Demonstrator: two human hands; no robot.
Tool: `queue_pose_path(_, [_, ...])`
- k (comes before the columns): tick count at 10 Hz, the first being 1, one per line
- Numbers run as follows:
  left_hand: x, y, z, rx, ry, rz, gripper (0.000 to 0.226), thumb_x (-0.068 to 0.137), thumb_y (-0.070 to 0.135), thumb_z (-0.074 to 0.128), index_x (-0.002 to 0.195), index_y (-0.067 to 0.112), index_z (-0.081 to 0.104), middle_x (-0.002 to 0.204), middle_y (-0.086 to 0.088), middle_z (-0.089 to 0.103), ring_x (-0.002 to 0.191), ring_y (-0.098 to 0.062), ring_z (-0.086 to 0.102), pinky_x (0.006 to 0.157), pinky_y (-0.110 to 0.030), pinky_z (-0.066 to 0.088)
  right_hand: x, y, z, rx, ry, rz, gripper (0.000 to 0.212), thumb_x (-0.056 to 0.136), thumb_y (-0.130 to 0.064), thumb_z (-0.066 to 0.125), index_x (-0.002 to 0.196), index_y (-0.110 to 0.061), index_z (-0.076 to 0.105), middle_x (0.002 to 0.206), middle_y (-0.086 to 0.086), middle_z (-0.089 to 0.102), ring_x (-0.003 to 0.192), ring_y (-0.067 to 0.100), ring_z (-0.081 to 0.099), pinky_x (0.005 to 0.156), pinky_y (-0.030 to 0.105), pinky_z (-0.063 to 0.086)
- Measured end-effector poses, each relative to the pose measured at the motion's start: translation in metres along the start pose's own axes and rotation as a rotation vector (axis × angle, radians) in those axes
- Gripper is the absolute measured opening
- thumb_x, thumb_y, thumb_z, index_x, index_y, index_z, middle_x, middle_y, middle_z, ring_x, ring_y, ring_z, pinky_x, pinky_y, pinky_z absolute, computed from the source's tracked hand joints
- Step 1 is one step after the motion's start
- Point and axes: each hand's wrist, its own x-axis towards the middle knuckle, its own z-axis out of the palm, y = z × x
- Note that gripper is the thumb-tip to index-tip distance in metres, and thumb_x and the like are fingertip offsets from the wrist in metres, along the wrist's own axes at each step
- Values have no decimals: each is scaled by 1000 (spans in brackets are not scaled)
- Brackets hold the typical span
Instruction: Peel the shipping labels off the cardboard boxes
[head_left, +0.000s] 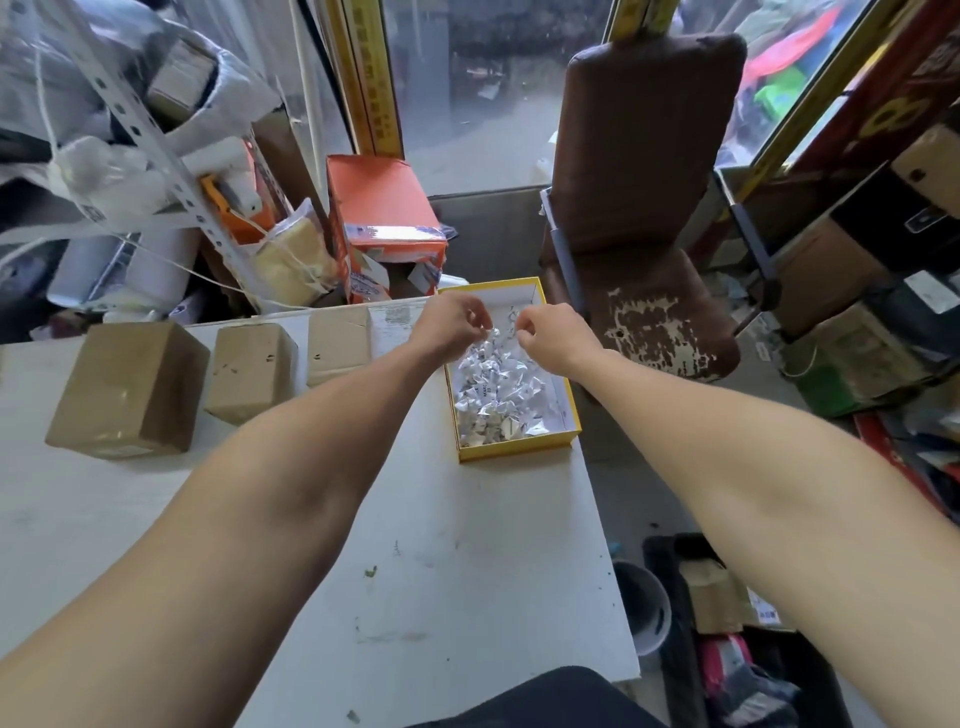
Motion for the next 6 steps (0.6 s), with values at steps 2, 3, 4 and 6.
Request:
queue_pose_path(2, [-2, 8, 0, -34, -18, -14, 16, 79, 5, 80, 81, 16, 68, 88, -2, 66, 83, -15, 63, 64, -20, 47, -1, 3, -2, -11, 0, -22, 19, 93, -26, 50, 98, -20, 66, 89, 0, 67, 80, 20, 61, 76, 40, 56])
queue_pose_path(3, [-1, 9, 0, -27, -15, -17, 21, 76, 6, 81, 80, 15, 63, 86, -2, 64, 80, -15, 61, 63, -22, 47, -1, 3, -6, -29, -1, -27, 18, 93, -25, 50, 98, -20, 67, 90, 1, 67, 80, 20, 61, 76, 40, 55])
queue_pose_path(4, [0, 10, -1, -15, -18, -8, 21, 74, 6, 83, 79, 13, 64, 87, -5, 66, 84, -20, 64, 72, -30, 54, 1, 2, -7, -41, 1, -32, 18, 93, -25, 50, 98, -20, 67, 91, 1, 67, 82, 20, 61, 77, 41, 55])
queue_pose_path(6, [-2, 12, -1, -24, -28, 0, 23, 78, 5, 80, 75, 18, 60, 89, -3, 65, 88, -21, 64, 75, -30, 54, 2, 0, -5, -10, -1, -31, 20, 92, -25, 49, 99, -19, 67, 94, 1, 68, 82, 20, 61, 78, 41, 56])
